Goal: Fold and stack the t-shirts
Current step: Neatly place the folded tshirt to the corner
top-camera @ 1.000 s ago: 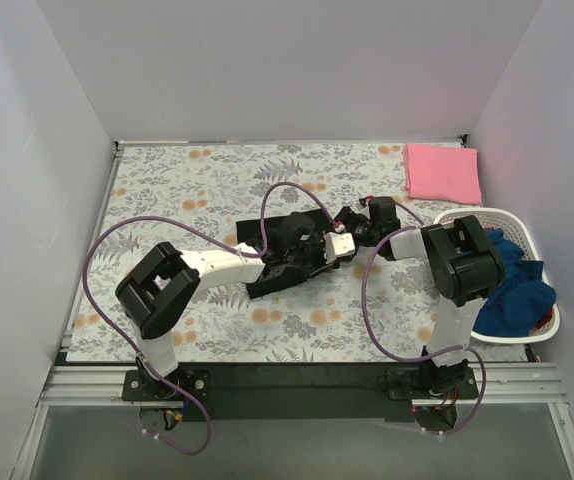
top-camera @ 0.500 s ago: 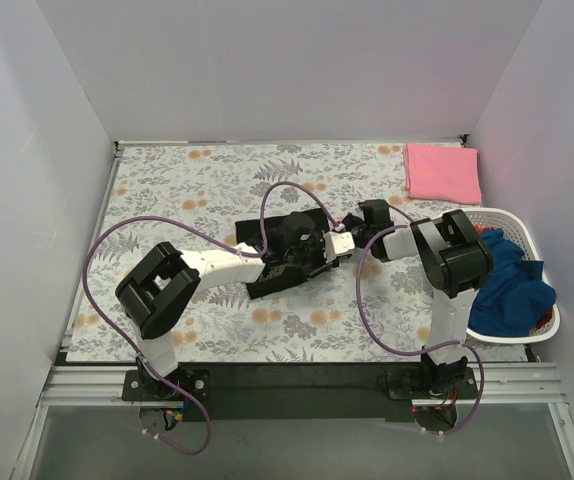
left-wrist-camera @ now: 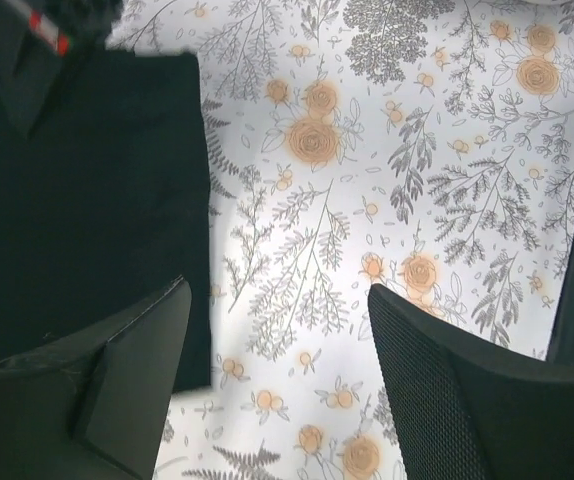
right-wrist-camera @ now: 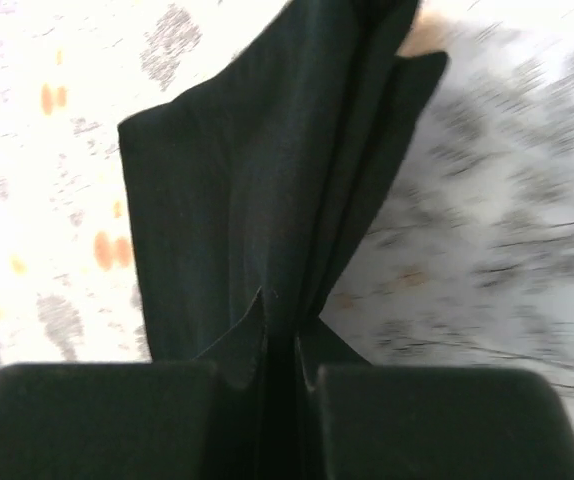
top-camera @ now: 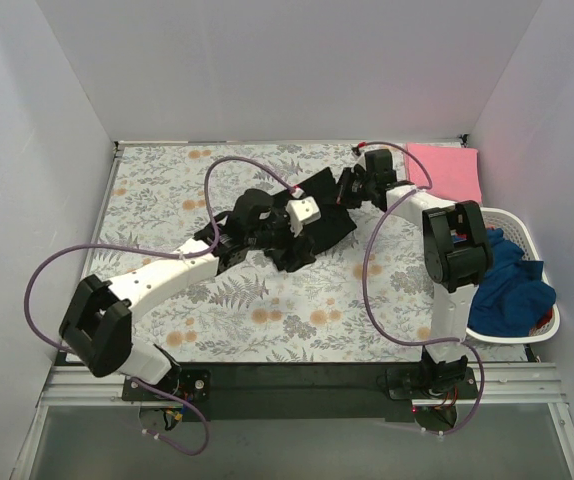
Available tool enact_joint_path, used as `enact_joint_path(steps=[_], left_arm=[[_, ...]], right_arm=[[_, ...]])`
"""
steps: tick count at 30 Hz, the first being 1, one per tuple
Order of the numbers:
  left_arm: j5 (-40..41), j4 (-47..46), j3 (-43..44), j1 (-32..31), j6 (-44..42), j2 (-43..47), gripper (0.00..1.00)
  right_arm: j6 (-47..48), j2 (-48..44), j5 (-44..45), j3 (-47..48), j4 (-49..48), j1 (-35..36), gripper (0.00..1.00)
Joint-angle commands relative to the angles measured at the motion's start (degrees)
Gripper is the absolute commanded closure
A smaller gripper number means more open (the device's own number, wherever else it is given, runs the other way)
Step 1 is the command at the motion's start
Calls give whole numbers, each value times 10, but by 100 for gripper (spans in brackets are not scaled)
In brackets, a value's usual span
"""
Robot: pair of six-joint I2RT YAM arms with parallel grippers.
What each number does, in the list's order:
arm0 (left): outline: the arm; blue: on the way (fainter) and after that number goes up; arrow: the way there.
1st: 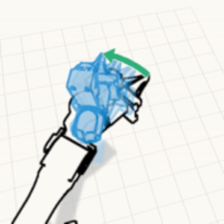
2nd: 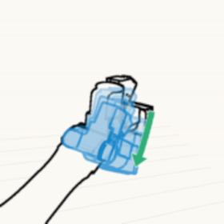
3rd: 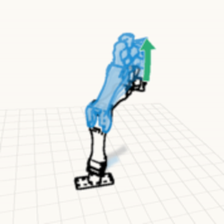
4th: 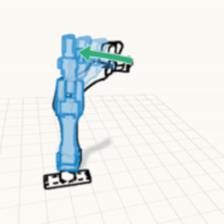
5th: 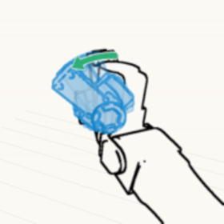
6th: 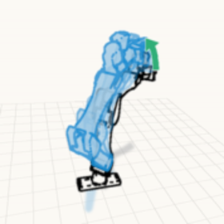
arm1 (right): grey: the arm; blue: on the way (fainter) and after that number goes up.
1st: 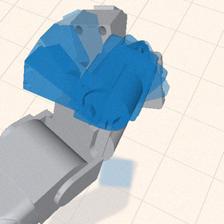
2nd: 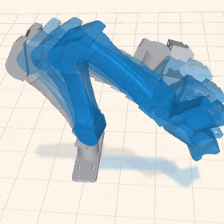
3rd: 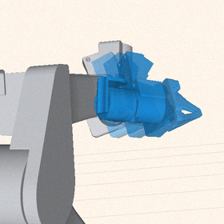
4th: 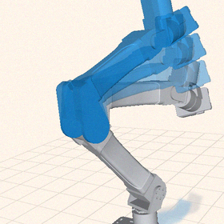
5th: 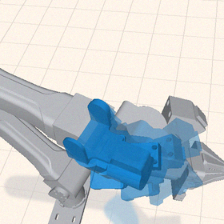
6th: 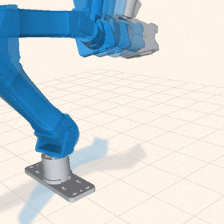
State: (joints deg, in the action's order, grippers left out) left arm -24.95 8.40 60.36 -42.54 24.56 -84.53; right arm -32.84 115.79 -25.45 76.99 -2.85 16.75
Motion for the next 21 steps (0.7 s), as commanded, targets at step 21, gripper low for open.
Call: enact_joint_path(steps=[21], left_arm=[[58, 197, -96, 56, 6, 96, 11]], right_arm=[[409, 35, 88, 335, 261, -141, 99]])
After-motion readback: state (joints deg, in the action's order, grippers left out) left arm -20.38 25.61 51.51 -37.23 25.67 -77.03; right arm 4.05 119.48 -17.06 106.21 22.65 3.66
